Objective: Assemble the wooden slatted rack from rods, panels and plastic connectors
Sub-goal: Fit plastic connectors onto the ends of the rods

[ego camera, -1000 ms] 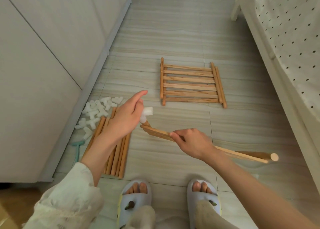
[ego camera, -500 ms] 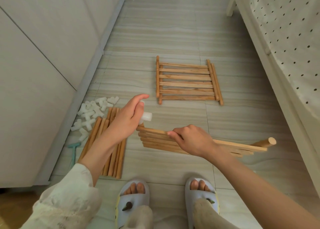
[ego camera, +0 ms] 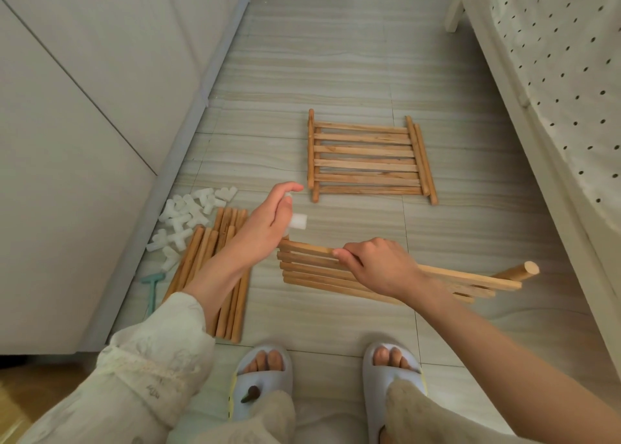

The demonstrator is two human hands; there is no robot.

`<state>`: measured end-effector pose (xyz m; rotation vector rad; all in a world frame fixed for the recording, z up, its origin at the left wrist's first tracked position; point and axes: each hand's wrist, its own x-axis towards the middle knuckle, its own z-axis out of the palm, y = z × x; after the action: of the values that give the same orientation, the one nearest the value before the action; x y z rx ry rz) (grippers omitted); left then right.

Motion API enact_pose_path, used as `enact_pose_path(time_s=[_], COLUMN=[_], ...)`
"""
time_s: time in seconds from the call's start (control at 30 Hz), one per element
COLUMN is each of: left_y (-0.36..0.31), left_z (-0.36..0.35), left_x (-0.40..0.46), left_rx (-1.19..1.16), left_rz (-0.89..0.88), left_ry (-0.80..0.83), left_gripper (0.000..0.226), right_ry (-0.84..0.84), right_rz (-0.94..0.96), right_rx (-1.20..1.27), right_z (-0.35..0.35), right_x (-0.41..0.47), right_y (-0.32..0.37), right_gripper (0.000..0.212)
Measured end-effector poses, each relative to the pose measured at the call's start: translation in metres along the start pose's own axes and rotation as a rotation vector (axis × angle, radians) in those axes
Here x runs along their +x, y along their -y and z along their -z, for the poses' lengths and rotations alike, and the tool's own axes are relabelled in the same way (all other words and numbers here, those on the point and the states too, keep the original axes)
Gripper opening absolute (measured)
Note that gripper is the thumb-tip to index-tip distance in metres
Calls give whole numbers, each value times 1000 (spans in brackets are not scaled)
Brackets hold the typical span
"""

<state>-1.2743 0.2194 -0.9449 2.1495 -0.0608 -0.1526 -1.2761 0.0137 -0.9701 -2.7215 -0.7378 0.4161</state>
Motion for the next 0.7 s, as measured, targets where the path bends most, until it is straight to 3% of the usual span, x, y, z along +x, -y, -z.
enact_pose_path(time_s=[0.43,0.7], left_y=[-3,2], left_z=[4,-6], left_x=[-6,-5], left_rx=[-54,-294], left_rz=[44,92], left_ry=[80,-2], left_gripper=[44,48], right_ry=[8,-10], right_rz=[46,57], right_rx=[-78,-253], right_z=[2,-1], right_x=[-4,4], right_y=[3,-1], right_gripper=[47,47])
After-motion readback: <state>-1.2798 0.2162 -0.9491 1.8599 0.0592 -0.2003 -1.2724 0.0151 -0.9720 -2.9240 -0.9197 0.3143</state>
